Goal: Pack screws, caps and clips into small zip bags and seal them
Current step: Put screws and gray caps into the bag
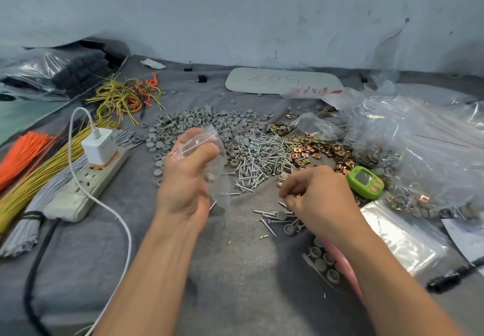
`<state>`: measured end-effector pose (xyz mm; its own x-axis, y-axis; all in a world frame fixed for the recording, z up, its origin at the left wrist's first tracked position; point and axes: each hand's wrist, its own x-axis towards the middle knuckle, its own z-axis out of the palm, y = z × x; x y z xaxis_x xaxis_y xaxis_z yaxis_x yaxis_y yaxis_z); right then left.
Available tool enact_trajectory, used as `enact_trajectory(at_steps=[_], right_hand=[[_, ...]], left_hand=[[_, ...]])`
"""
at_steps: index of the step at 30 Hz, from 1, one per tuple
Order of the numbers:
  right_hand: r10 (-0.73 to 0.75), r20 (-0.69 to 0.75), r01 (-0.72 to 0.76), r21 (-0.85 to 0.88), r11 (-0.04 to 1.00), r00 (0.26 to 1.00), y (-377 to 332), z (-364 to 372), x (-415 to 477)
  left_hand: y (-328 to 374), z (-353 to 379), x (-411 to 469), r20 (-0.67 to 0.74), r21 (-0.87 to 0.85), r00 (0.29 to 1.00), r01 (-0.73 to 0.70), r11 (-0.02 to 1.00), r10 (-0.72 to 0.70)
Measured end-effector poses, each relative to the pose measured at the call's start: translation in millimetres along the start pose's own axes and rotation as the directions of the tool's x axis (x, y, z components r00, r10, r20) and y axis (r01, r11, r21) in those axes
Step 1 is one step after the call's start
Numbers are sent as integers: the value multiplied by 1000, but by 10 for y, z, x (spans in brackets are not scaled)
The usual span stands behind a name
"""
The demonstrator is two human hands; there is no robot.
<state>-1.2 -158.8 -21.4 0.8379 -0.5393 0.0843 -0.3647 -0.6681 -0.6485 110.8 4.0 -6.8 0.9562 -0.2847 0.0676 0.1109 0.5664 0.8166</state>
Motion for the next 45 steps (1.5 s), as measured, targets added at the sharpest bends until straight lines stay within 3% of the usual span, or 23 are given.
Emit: enact_trajectory(at_steps=[2,4,6,8,10,11,13,16,20,25,29,33,39,42,45], right_hand=[[11,5,-11,5,1000,1000,18,-1,11],[19,3,-19,26,999,1000,32,0,19],[20,-4,-20,37,999,1000,31,0,21],[26,-11,-25,39,999,1000,22,-3,16],[34,-17,-33,41,999,999,18,-9,12],[37,-16,-37,45,998,999,17,-12,12],[49,-4,-49,71,996,999,21,-15,15],[71,6,-71,116,991,997,41,-17,20],[74,17,-76,172,982,997,57,-33,21],[52,-2,-49,296,954,999,22,-57,-3],[33,-18,-26,277,961,999,10,-49,-2],[29,78,-41,166,985,997,48,-36,21],[-10,232,45,-145,988,973,57,17,25],[-31,205,65,-160,985,978,70,31,43],[-41,108,43,-15,999,993,100,37,49]], left_hand=[[16,7,-5,-71,51,996,-58,997,61],[49,-30,-5,-113,225,959,-228,947,258],[57,-108,-8,-46,524,868,-400,752,494],[42,-165,-34,130,785,782,-457,418,609],[-45,-151,-50,329,882,751,-461,98,573],[-115,-135,-58,415,885,771,-465,-19,483],[-262,-77,-120,477,879,847,-456,-139,237],[-426,-21,-200,450,887,891,-439,-142,54],[-439,11,-179,418,905,908,-413,-99,30],[-350,0,-212,324,936,946,-324,137,24],[-329,-13,-211,280,912,958,-283,298,54],[-310,-31,-214,301,908,951,-306,287,63],[-355,-72,-163,378,924,925,-379,45,30],[-371,-88,-164,382,924,924,-382,28,12],[-382,-91,-181,397,918,918,-397,22,11]])
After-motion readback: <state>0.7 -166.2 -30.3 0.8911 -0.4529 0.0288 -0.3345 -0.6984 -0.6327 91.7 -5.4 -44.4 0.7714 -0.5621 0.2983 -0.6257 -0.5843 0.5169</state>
